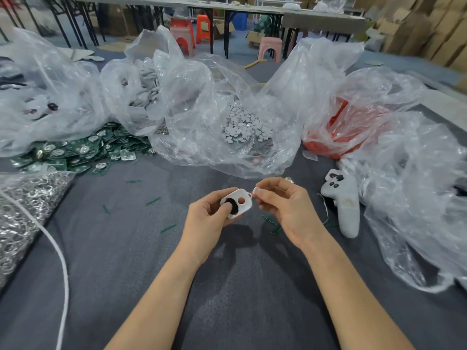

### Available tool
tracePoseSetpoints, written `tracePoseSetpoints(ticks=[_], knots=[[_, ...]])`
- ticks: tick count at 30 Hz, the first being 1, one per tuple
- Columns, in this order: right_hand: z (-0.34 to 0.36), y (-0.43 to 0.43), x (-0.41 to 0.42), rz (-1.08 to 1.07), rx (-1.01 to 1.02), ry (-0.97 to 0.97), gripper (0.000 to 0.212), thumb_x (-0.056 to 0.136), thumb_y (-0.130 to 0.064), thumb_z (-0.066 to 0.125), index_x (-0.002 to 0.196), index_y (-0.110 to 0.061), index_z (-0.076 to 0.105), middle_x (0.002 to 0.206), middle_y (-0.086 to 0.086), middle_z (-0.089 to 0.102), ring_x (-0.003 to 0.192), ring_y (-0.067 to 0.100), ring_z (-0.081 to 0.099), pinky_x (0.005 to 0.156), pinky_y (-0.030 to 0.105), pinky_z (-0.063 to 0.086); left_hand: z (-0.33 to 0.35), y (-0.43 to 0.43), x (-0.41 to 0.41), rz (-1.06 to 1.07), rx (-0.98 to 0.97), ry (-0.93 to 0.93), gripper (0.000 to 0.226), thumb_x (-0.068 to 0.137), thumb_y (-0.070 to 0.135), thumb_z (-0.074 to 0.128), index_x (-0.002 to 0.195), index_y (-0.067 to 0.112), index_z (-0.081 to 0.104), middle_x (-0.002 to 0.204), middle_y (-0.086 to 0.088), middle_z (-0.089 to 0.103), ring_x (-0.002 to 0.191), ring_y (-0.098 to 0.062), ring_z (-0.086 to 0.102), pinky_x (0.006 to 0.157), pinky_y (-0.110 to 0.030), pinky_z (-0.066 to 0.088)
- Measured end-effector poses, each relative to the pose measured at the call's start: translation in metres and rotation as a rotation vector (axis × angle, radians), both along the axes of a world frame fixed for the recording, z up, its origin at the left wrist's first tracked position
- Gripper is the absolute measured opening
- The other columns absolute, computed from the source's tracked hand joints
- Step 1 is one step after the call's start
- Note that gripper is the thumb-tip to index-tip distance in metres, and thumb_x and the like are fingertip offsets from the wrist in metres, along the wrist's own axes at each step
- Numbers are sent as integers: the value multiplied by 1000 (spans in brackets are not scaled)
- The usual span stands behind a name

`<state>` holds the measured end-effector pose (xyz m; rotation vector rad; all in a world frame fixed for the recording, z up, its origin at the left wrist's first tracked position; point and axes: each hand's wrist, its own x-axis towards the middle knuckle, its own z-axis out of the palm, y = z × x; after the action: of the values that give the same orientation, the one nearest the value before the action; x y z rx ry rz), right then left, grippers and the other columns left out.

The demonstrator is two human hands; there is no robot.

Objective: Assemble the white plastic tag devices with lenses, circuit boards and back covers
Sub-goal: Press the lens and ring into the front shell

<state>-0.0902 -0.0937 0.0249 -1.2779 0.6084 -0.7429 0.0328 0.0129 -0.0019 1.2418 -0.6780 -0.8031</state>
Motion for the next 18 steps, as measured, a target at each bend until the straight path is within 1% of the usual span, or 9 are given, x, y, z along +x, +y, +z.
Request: tracePoseSetpoints(ticks=[4,7,10,14,16,18], knots=[[-1,2,2,4,-37,58,17,81,2,68,77,-15,70,74,-1,68,73,12,60,63,22,51,1,1,-2,29,31,-42,42,92,-10,47,96,23,72,96,3,75,97,-13,69,78,-25,57],[-3,4,3,26,-81,122,13,80,-2,72,77,-14,71,78,0,70,75,12,61,66,24,52,3,3,-3,79,55,-115,41,92,-7,49,98,26,71,93,8,75,91,-8,69,75,-21,56],[-6,9,6,24,-144,198,8,78,-4,74,81,-11,71,81,4,72,72,13,64,70,27,55,4,5,-4,119,84,-219,37,91,-3,54,96,30,70,88,9,75,83,-5,68,77,-25,56],[-10,17,11,-32,-234,193,13,78,-3,74,77,-15,70,78,0,73,75,11,69,70,24,56,5,6,-6,134,85,-315,34,91,-2,55,96,29,69,90,7,74,86,-10,69,80,-29,55],[-12,19,14,-58,-255,187,15,78,-2,74,75,-16,69,75,0,72,75,11,69,73,26,57,4,6,-6,145,84,-347,33,91,-3,55,99,25,69,92,7,73,87,-9,68,82,-30,55],[-14,21,16,-97,-284,183,19,78,0,73,73,-17,67,73,0,71,72,10,67,73,28,57,4,6,-7,144,84,-359,33,90,-4,55,99,24,69,92,8,73,87,-8,69,81,-30,55]])
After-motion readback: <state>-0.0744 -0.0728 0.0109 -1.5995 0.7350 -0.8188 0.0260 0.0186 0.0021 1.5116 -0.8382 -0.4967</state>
